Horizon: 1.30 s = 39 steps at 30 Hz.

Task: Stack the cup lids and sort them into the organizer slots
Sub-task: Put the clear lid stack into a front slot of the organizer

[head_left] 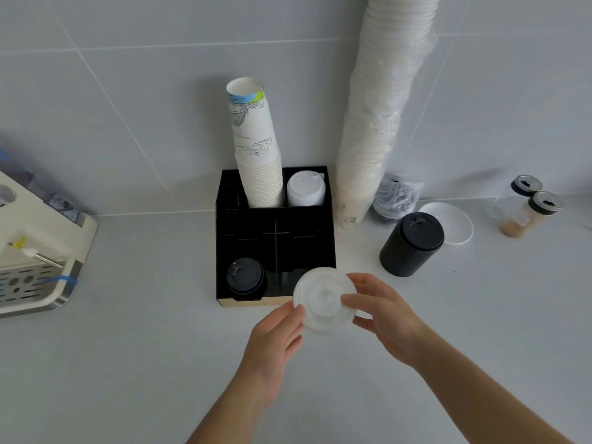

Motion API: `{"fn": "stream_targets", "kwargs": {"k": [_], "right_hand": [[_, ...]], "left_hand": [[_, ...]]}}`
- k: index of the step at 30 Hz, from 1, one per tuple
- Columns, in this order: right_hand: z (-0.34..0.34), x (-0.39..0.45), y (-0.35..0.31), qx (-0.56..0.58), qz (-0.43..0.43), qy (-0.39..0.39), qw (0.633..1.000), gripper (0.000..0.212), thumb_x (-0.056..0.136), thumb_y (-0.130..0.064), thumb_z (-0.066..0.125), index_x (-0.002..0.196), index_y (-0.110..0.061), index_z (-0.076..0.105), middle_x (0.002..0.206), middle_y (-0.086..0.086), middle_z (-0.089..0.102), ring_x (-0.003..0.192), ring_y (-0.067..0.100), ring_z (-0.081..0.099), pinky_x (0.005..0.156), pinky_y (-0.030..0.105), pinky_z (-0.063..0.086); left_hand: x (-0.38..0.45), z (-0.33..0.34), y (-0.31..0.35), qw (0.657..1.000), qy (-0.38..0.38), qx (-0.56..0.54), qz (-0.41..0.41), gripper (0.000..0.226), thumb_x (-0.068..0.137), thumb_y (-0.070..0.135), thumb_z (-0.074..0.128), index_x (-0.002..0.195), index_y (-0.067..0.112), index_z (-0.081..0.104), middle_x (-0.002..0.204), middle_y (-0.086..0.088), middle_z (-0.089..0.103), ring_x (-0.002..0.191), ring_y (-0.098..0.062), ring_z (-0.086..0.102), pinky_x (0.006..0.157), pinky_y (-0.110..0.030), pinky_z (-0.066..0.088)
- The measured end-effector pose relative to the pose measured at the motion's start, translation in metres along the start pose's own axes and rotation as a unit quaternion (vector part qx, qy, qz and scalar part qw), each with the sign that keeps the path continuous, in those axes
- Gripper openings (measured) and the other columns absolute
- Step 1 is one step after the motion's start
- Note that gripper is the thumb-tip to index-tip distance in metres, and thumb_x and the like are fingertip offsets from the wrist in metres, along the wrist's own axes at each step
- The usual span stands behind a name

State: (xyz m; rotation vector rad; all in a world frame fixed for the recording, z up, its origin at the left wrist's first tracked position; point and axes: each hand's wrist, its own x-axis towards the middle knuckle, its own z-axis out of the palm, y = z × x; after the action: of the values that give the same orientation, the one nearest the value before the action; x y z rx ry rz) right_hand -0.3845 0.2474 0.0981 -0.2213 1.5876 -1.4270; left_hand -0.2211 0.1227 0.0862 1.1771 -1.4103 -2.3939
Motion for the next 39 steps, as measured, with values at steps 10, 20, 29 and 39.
{"fn": "stream_targets", "kwargs": {"k": [10,20,29,39], "right_hand": [[0.023,0.038,-0.016,-0.028,0.005,0.015,0.999,0.033,0.086,-0.005,0.066,0.117,-0.017,0.065,0.124,0.007,0.067,0.113,0.025,0.064,0.093,0.036,0.051],[0.037,0.096,-0.041,-0.085,0.027,0.009,0.996,0.032,0.090,-0.007,0.056,0.120,-0.015,0.064,0.122,0.010,0.067,0.112,0.025,0.062,0.093,0.034,0.052],[0.043,0.124,-0.041,-0.155,0.047,0.038,0.986,0.036,0.089,-0.013,0.055,0.124,-0.021,0.062,0.129,0.007,0.063,0.120,0.025,0.057,0.109,0.040,0.044],[0.042,0.119,-0.029,-0.157,0.056,0.088,0.982,0.062,0.090,-0.027,0.060,0.149,-0.019,0.043,0.155,0.001,0.042,0.144,0.022,0.035,0.120,0.043,0.028]], "left_hand": [[0.024,-0.021,0.019,0.999,-0.021,-0.015,-0.032,0.024,0.093,0.031,0.060,0.117,0.031,0.064,0.125,0.008,0.068,0.123,-0.010,0.058,0.112,-0.036,0.039],[0.065,-0.013,0.034,0.988,-0.001,-0.128,-0.091,0.009,0.098,0.026,0.053,0.098,0.028,0.062,0.106,0.012,0.063,0.127,-0.014,0.049,0.119,-0.038,0.029],[0.085,-0.003,0.041,0.976,0.037,-0.186,-0.107,0.053,0.096,0.030,0.056,0.144,0.012,0.042,0.152,-0.003,0.042,0.145,-0.016,0.032,0.120,-0.038,0.026],[0.091,0.001,0.046,0.976,0.040,-0.181,-0.115,0.059,0.096,0.033,0.057,0.148,0.011,0.037,0.157,-0.003,0.034,0.146,-0.014,0.030,0.120,-0.037,0.027]]}}
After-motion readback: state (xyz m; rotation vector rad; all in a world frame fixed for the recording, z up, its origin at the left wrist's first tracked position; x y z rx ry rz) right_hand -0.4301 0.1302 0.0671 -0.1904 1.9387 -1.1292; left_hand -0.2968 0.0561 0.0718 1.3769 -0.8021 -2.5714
